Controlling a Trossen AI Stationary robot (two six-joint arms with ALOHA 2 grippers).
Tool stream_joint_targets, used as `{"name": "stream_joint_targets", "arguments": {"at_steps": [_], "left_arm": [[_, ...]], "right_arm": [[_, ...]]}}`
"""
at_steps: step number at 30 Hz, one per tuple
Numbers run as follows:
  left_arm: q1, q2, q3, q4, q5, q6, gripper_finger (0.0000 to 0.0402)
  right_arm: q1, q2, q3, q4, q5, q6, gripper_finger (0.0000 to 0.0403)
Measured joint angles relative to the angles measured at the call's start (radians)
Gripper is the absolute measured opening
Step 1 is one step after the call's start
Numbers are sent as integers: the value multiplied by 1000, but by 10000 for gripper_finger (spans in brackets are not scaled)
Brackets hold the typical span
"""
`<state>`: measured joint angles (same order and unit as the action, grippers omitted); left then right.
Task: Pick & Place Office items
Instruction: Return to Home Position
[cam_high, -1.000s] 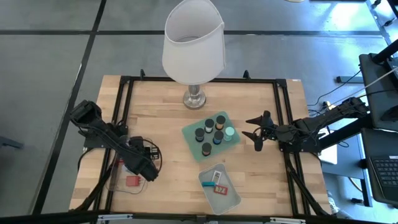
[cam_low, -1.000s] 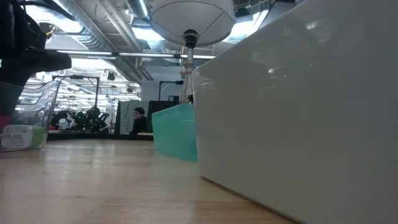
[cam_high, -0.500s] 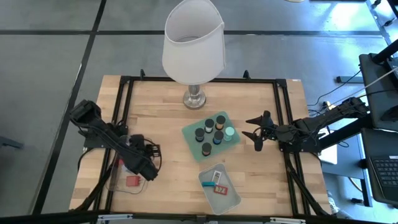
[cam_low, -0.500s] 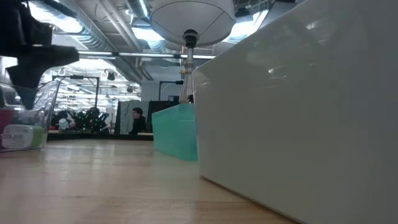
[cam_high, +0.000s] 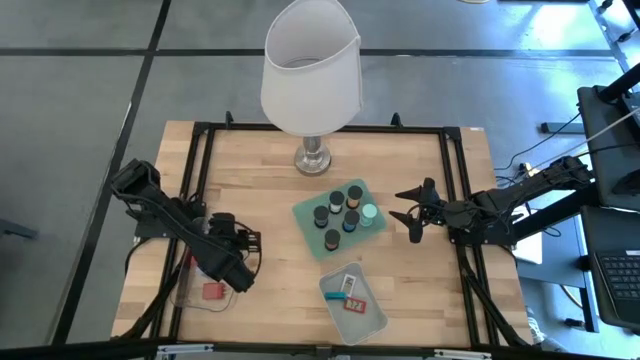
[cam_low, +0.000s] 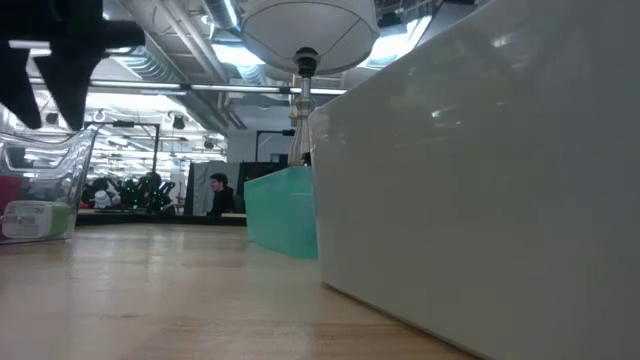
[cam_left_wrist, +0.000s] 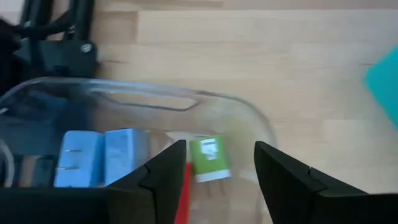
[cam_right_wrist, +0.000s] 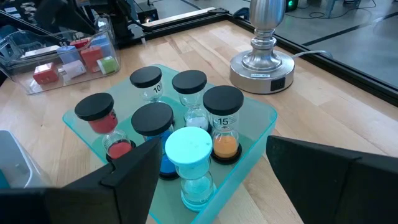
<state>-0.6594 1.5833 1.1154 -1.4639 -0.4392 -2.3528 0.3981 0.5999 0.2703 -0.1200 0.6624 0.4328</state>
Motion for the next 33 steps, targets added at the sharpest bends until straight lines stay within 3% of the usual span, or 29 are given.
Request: {"name": "stream_joint_targets", "arguments": {"at_steps": [11, 18, 27, 33], "left_arm": [[0, 0, 55, 0, -199, 141, 281], [0, 0, 55, 55, -240, 136, 345], [0, 0, 55, 201, -595, 184, 363], [0, 0, 55, 344, -794, 520, 363]], "right_arm": [[0, 0, 0, 0, 0, 0, 291], [0, 0, 0, 0, 0, 0, 291], [0, 0, 0, 0, 0, 0, 291], [0, 0, 0, 0, 0, 0, 291]]}}
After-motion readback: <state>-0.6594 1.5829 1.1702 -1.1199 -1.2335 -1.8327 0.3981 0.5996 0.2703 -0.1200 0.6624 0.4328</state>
